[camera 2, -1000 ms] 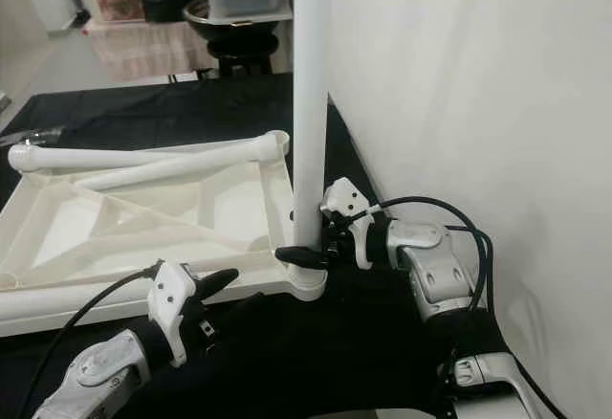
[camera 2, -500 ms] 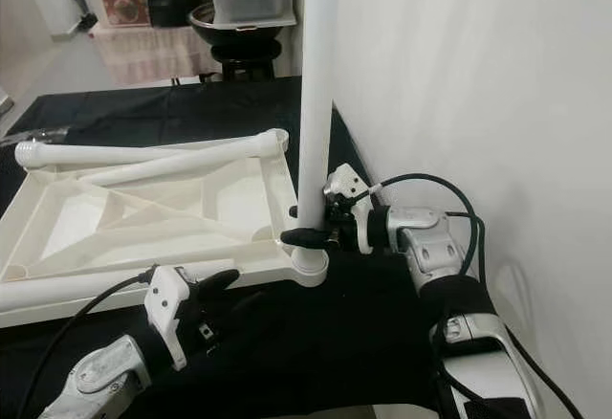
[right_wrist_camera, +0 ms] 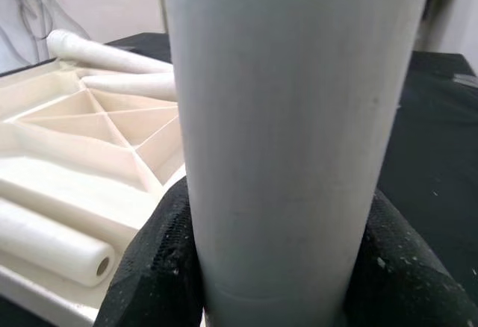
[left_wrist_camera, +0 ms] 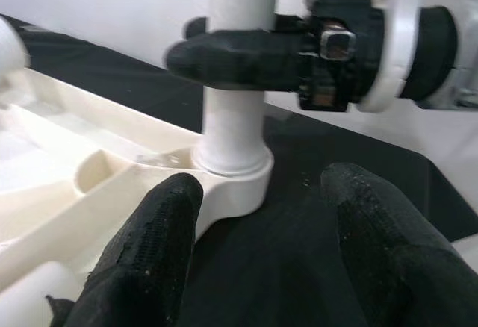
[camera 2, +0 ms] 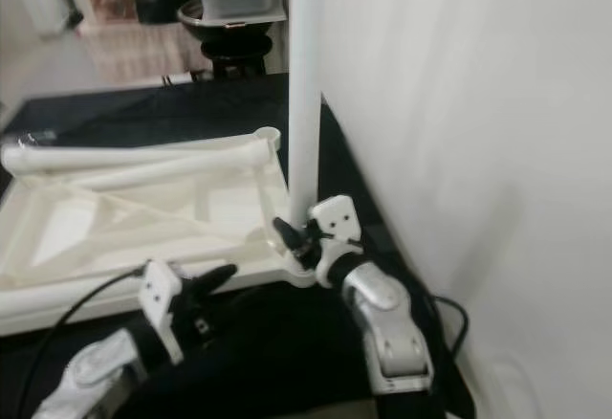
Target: Building children table
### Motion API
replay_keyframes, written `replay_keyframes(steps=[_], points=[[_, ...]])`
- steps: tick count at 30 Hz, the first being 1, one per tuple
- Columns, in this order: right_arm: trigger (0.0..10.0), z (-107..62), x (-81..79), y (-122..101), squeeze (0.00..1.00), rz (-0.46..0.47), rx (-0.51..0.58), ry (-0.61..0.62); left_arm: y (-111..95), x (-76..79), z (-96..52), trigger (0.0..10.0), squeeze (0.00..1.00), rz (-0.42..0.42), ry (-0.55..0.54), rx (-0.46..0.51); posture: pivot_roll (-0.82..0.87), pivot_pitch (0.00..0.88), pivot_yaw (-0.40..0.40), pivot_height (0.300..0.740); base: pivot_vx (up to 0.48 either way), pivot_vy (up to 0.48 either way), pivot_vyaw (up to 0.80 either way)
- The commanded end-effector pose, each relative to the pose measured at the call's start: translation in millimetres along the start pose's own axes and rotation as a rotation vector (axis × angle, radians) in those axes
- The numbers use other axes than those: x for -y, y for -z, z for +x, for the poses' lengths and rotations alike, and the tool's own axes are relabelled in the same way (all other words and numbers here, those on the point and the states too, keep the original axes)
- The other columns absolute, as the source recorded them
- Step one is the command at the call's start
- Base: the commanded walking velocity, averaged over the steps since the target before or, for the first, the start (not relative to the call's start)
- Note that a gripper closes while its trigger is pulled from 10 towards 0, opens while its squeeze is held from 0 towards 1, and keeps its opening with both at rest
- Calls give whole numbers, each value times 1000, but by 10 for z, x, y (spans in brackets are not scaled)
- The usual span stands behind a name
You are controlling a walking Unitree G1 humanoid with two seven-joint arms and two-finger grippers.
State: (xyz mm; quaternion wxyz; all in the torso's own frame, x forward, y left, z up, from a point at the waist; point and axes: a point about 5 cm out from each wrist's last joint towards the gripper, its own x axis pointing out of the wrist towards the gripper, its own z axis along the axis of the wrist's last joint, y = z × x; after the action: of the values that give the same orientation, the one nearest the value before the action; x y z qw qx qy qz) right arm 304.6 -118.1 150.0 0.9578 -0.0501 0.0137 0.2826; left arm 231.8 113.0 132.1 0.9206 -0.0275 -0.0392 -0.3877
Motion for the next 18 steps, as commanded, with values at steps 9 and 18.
replay_keyframes(steps=[9,18], points=[[10000,94,-13,4,1000,-4,-25,-245,56,-45,-8,10000,0,-4,-22,-8,-91,106,26,740,0,0,0],[10000,46,268,-310,0,-131,-15,-597,48,-39,28,10000,0,-12,-16,0,-90,95,22,740,0,0,0]])
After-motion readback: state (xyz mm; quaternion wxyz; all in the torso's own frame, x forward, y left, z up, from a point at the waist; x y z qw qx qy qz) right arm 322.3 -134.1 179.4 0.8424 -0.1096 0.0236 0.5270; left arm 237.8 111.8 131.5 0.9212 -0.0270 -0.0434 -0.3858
